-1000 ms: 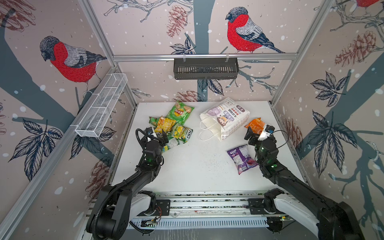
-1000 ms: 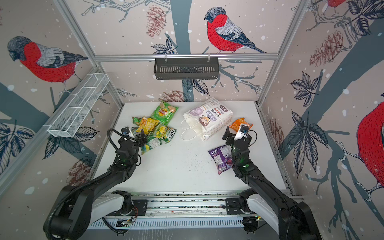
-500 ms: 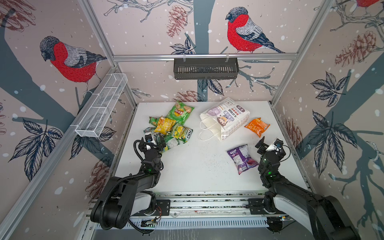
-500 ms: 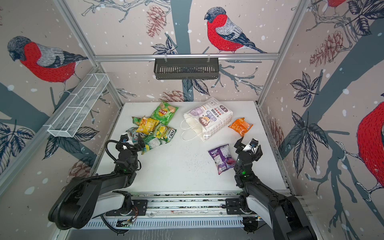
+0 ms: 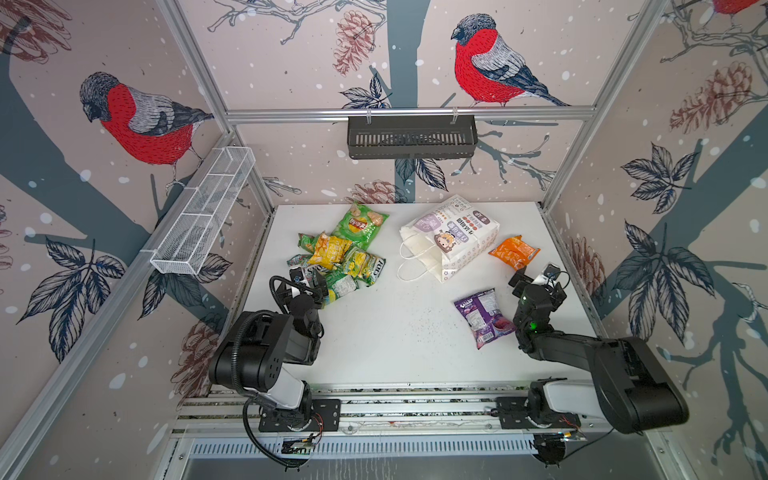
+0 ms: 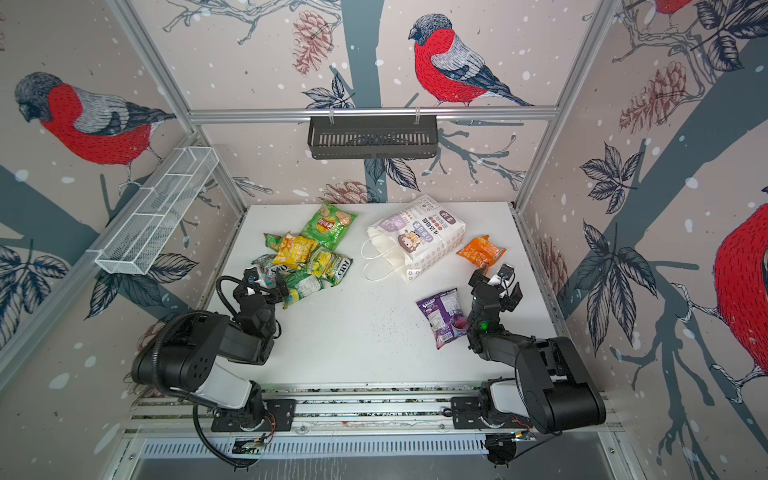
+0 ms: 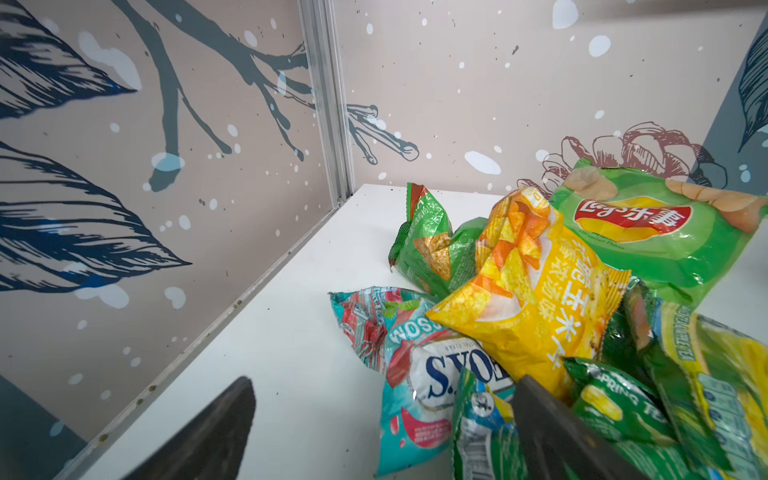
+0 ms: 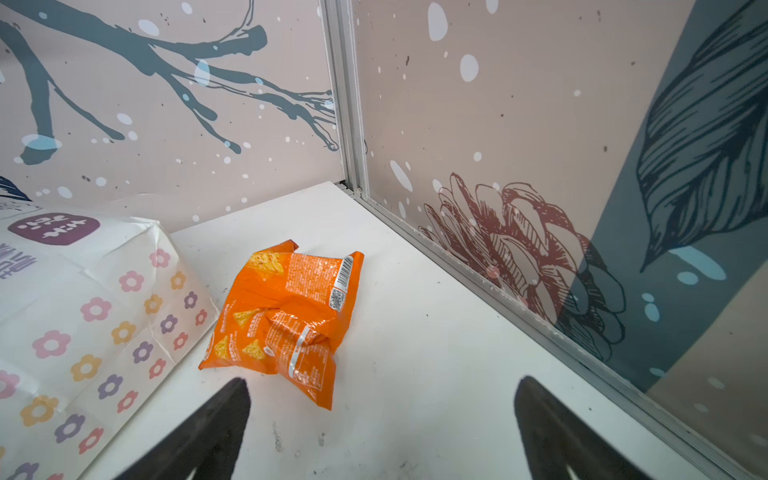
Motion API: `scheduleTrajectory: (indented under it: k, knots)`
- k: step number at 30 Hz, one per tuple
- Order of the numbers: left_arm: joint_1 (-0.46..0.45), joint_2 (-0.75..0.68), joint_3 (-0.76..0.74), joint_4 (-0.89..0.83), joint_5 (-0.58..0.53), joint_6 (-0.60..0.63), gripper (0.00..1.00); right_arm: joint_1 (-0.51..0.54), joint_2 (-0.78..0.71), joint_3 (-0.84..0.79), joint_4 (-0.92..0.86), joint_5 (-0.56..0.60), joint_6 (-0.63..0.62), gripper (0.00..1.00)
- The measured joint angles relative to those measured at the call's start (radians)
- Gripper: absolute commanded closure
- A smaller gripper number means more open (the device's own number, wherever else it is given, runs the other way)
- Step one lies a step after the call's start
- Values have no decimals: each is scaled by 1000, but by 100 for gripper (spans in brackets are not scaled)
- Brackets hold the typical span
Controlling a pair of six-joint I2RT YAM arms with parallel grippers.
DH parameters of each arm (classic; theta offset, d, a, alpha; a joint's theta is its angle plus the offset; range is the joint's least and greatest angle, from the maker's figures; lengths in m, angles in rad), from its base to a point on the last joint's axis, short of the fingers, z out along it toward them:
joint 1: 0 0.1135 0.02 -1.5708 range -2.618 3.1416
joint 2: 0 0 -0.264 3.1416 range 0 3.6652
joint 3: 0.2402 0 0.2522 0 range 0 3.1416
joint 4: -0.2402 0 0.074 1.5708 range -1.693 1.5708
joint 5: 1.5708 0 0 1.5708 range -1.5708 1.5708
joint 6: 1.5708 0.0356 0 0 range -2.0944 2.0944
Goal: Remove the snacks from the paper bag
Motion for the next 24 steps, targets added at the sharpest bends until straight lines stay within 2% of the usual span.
scheduleTrajectory:
  k: [7, 12, 21, 24]
  knots:
    - [32, -1, 14, -10, 76, -27, 4, -16, 42, 2, 62, -29, -50, 0]
    - [32, 1, 43, -46, 119, -28, 4, -106, 114, 14, 119, -62, -41, 0]
    - [29, 1, 50, -66, 122, -26, 2, -84, 189, 24, 181, -249, -87, 1]
    - [19, 3, 50, -66, 118, -25, 2, -94, 222, -14, 234, -257, -102, 1]
